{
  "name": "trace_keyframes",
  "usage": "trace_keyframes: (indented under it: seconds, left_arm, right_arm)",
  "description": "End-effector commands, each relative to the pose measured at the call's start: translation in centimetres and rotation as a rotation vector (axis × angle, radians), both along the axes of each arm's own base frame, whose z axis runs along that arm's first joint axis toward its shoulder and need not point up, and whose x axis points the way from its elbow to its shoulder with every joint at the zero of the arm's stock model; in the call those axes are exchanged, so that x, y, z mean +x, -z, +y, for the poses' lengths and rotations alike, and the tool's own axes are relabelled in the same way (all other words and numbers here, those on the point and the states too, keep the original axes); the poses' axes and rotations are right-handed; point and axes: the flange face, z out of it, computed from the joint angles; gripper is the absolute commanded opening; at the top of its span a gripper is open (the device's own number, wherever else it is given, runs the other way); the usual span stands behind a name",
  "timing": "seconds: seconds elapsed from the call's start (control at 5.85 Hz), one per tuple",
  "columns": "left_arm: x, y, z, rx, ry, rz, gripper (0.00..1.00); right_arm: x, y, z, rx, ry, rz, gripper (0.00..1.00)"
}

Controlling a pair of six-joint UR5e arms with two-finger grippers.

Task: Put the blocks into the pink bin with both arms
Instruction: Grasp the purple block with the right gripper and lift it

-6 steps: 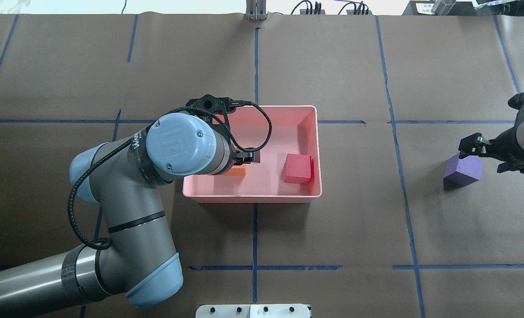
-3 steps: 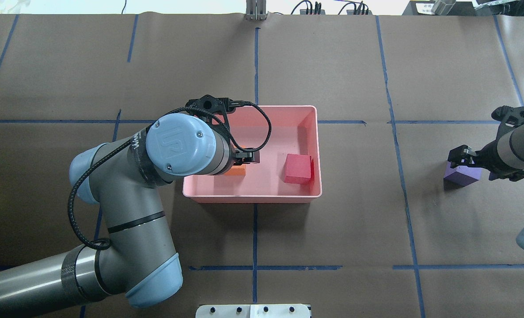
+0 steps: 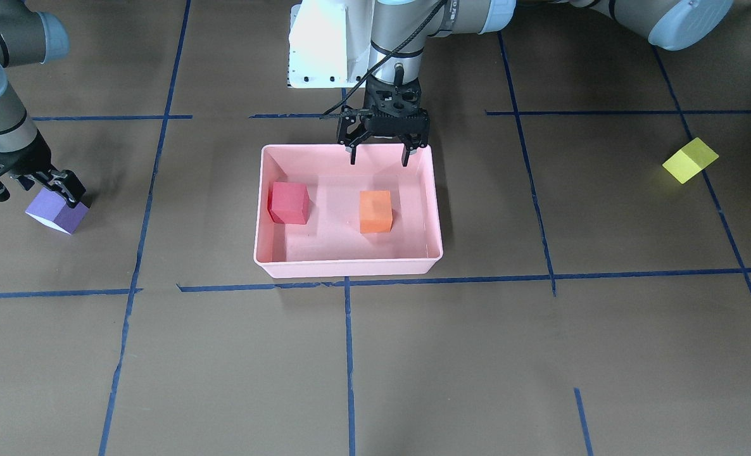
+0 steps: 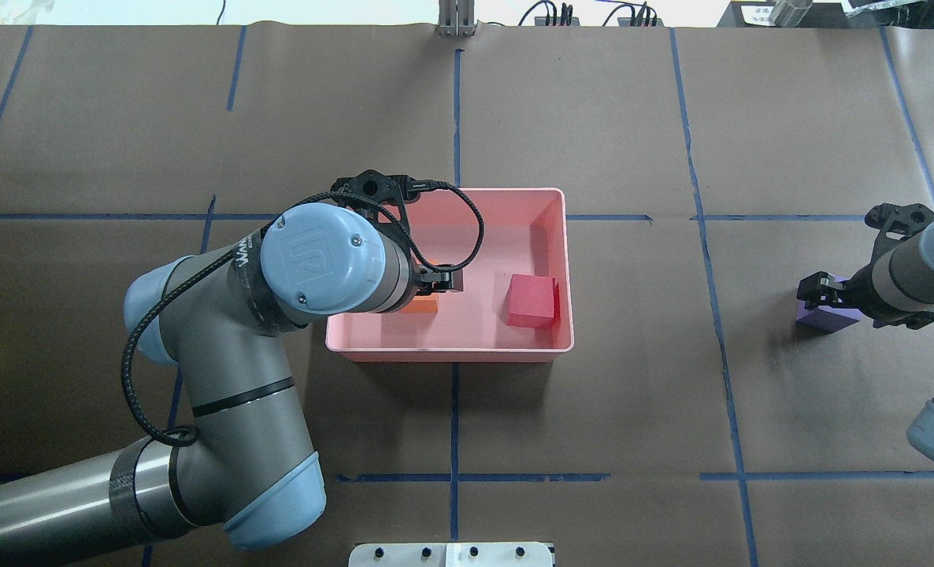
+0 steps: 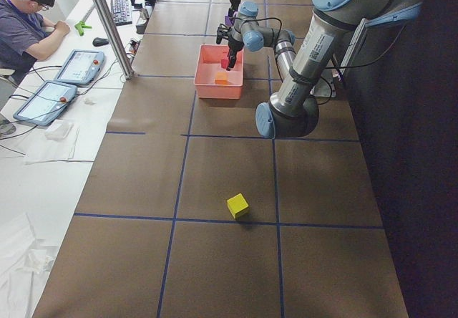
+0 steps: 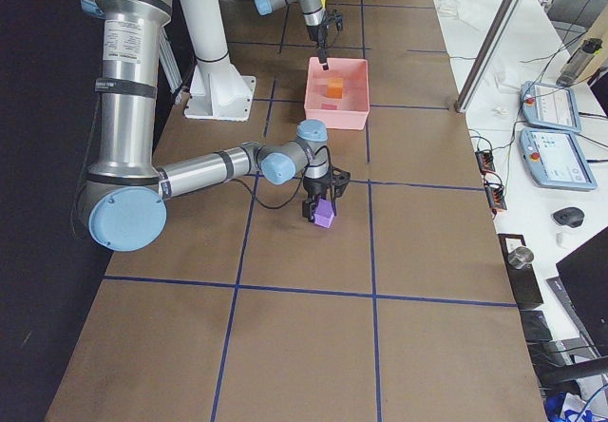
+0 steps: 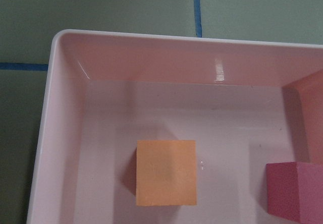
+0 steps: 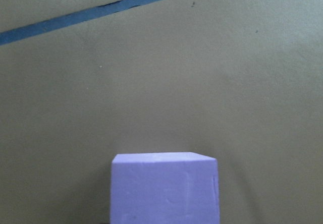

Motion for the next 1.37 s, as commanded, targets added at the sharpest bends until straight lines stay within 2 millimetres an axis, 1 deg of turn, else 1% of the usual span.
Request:
trace_keyframes:
  seconds: [0.0,0.17,0.34,0.51,0.68,0.85,1.03,1.2]
  left_arm:
    - [0.0,0.0,0.0,0.0,0.0,0.0,1.0]
    - [0.0,0.0,0.0,0.0,0.0,0.0,1.0]
    - [0.0,-0.2,0.0,-0.001,0.002,-0.003,1.0]
    - [0.1,-0.1,0.0,0.0,0.0,-0.002,1.0]
    - [0.0,0.0,0.0,0.001,-0.007,0.0,1.0]
    - [-0.6,0.0,-0.1,0.069,-0.055,-0.026,1.0]
    - [-2.0,-1.9,0.0,0.1,-0.143,-0.074,1.0]
    - [-5.5,-4.0,-3.2,0.106,-0.232,-0.101,1.0]
  right_arm:
    - [-0.8,-1.3,-1.2,0.024,-0.005,0.047,0.68]
    - [-1.1,-1.2,-1.6,0.028,-0.002,0.046,0.67]
    - [-1.1,-0.4,-1.7,0.048,0.009,0.036,0.66]
    - [-0.9,2.4,-1.5,0.084,0.012,-0.003,0.64]
    - [-0.6,6.0,-1.1,0.13,0.014,-0.053,0.64]
    - [-1.4,10.3,-1.9,0.186,0.012,-0.108,0.63]
    - [-3.1,14.3,-3.4,0.236,0.011,-0.157,0.59]
    - [-5.6,19.2,-4.8,0.236,0.031,-0.174,0.59]
